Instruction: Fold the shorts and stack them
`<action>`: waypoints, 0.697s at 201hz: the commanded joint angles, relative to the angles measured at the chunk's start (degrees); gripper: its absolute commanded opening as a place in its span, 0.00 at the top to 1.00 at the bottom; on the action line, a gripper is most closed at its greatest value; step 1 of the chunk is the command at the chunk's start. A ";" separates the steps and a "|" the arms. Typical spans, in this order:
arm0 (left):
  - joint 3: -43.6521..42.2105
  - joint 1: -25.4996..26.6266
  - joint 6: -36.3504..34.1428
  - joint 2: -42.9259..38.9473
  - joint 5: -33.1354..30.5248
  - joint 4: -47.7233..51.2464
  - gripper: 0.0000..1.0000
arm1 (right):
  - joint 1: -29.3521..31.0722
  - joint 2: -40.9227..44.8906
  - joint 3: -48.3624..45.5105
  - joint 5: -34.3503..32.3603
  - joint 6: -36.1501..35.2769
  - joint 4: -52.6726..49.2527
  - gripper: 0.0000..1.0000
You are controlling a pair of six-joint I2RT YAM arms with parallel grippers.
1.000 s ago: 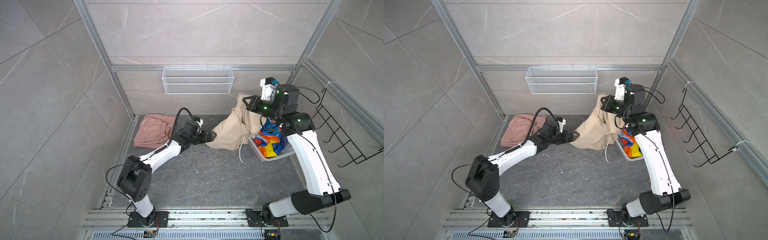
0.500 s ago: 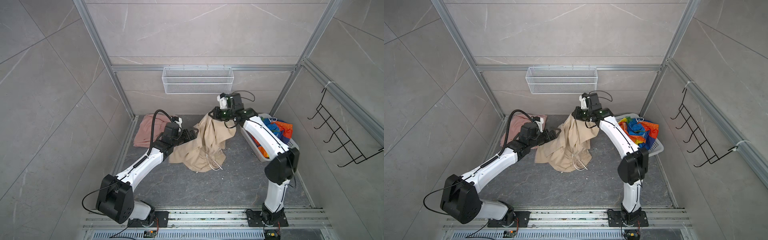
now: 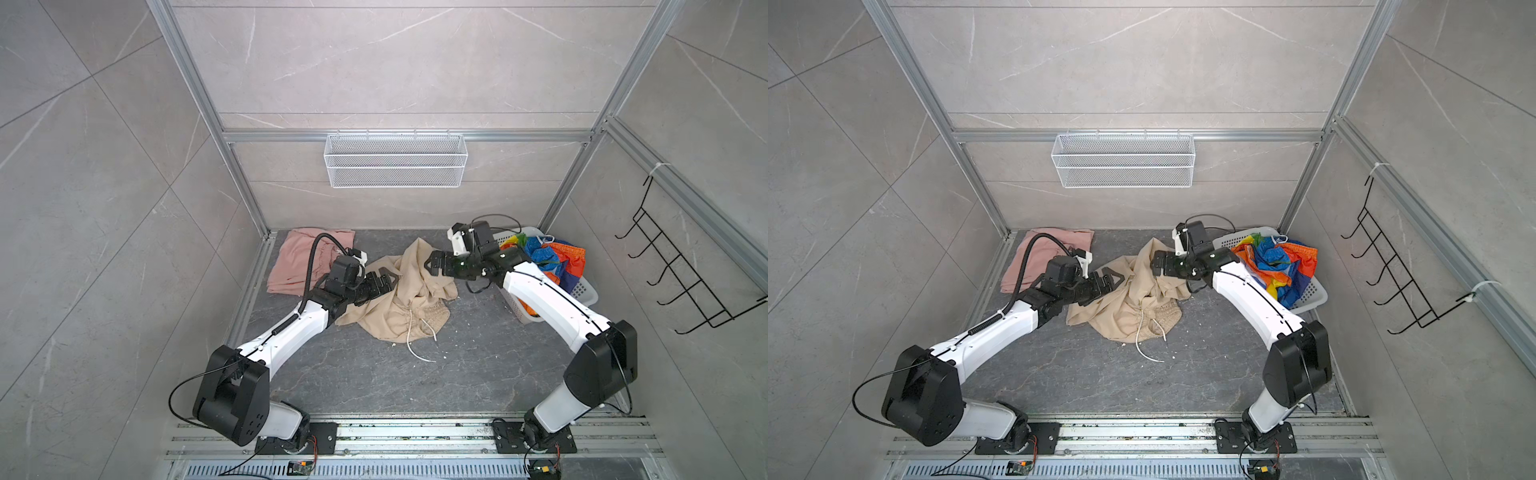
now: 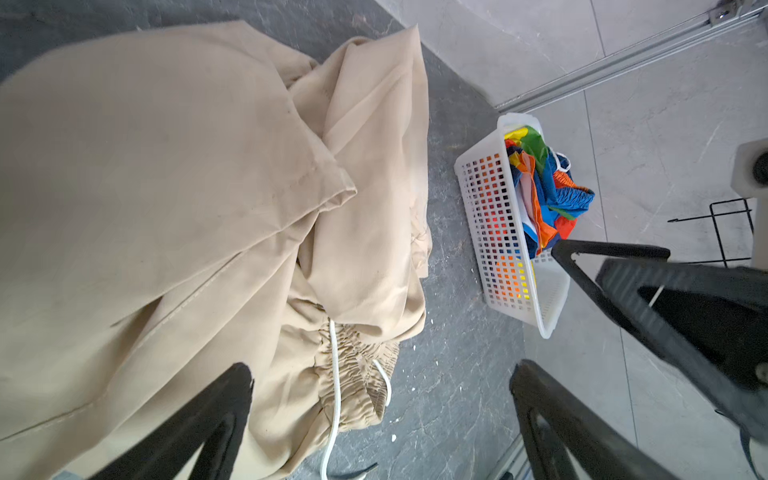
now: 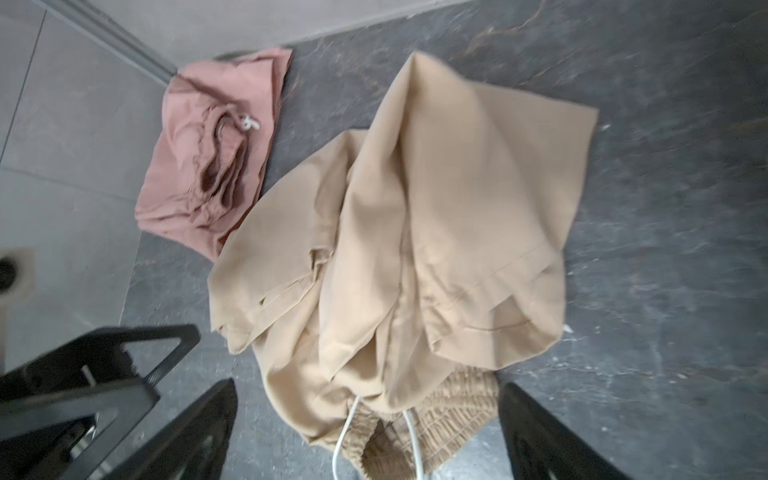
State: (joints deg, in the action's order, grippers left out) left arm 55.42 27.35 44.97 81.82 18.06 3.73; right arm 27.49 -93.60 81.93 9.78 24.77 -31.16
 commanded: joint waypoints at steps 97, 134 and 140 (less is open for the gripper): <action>-11.13 1.89 10.04 8.62 7.65 -7.43 0.00 | 5.08 -13.43 -4.02 -12.13 2.53 4.00 0.99; -6.07 1.85 9.82 16.43 8.04 -9.00 0.00 | -3.21 0.50 -14.45 -9.11 2.59 4.95 1.00; -4.41 1.88 9.66 17.98 8.04 -8.63 0.00 | -4.29 2.65 -16.39 -9.24 2.41 4.51 1.00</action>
State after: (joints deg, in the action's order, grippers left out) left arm 46.00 29.26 54.28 95.15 25.08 -2.74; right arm 26.92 -100.03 70.54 0.78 27.22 -25.61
